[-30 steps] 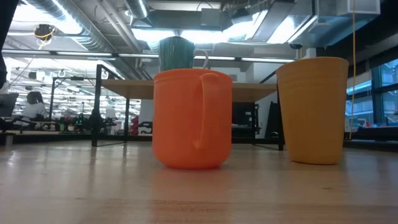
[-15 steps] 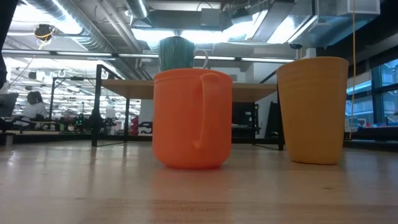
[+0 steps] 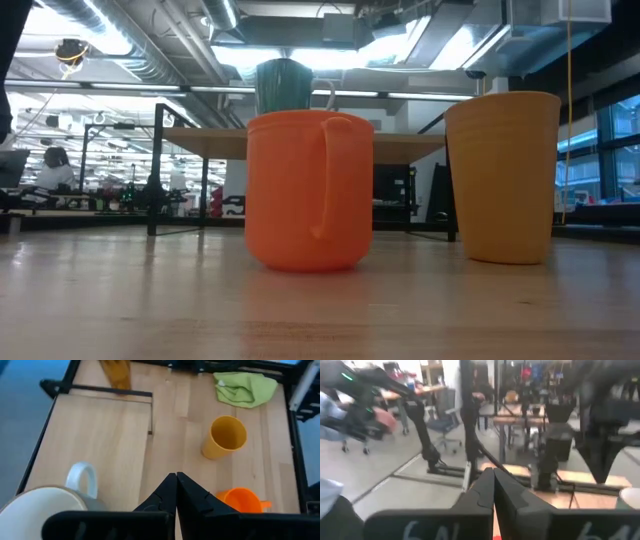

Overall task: Stack small to large cups/mugs on shelf
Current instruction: Put the blue mug on the shelf

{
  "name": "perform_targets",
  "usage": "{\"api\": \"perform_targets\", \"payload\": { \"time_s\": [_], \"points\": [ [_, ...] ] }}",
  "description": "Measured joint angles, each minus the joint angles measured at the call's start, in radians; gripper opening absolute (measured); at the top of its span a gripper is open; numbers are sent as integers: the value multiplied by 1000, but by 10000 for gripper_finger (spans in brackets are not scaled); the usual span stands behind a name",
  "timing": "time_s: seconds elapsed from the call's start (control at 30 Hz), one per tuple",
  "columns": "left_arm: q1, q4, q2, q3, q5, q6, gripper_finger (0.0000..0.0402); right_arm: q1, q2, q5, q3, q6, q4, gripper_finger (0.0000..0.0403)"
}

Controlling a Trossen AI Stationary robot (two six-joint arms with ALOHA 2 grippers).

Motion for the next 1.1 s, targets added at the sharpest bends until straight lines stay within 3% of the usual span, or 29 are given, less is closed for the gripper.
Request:
{"api": "perform_targets", "payload": {
  "time_s": [0.13,0.23,0.37,0.53,0.77,0.9,1.1],
  "points": [
    [24,20,-24,-6,49,66,1,-200,59,-120,5,-20,43,6],
    [70,48,-73,-6,122,91,2,-412,123,-334,8,-9,49,5],
    [131,23,-161,-5,125,117,1,-647,229,-610,25,19,75,5],
    [217,-87,-283,-40,127,131,1,-854,350,-793,117,12,47,4],
    [309,-116,-447,-250,30,116,1,-1022,475,-749,301,-22,-119,2],
    [346,-93,-532,-405,-34,105,0,-1042,542,-670,379,-27,-204,2],
    [418,-35,-633,-581,-52,89,0,-1049,614,-561,451,-43,-265,10]
  ]
}}
